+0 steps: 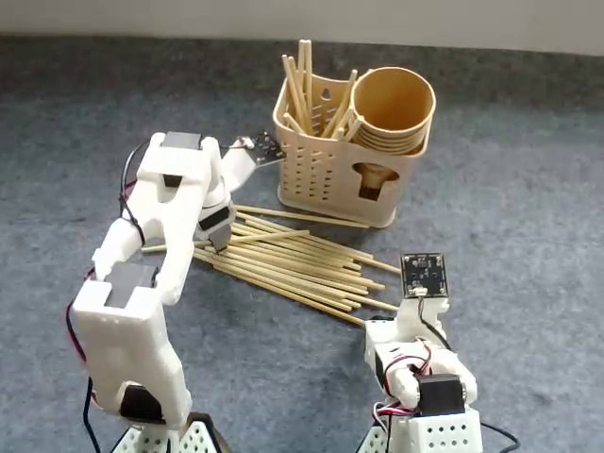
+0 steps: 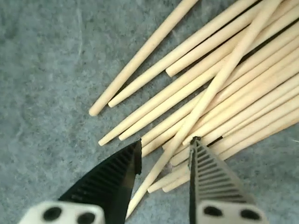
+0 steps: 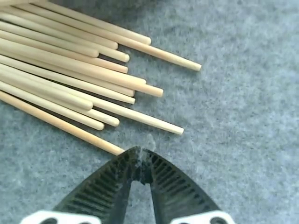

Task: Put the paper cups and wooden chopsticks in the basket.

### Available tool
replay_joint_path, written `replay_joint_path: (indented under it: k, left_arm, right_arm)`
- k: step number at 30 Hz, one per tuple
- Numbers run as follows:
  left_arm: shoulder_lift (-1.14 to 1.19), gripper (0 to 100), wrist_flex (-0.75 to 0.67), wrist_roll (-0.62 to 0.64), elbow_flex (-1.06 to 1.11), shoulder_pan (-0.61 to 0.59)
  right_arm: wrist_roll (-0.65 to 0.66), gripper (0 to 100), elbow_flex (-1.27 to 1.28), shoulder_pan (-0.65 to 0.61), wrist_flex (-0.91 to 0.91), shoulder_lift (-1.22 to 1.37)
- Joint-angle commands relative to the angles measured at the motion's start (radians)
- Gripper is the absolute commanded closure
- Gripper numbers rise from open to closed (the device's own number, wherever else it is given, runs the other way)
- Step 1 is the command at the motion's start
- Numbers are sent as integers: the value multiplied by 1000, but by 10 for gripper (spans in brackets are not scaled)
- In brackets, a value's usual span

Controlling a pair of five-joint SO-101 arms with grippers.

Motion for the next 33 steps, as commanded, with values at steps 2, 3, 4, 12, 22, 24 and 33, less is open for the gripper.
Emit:
replay_joint_path:
  k: [2,3,4,12,22,24,33]
  left_arm:
    - [54,891,-9,-15,-88,22]
    - [64,896,-9,-15,-91,21]
    - [70,901,-9,-15,-91,21]
    - [76,970,0,-9,-90,21]
    - [-110,973,180,-8,-81,19]
    - [-147,973,210,-8,-79,19]
    - [-378,973,249,130,-81,16]
  right_arm:
    - [2,994,140,10,8,-16]
    - [2,994,140,10,8,-16]
    - [2,994,140,10,8,-16]
    - [2,994,140,10,8,-18]
    - [2,994,140,10,8,-18]
    - [2,994,140,10,8,-18]
    - [-2,994,140,10,8,-18]
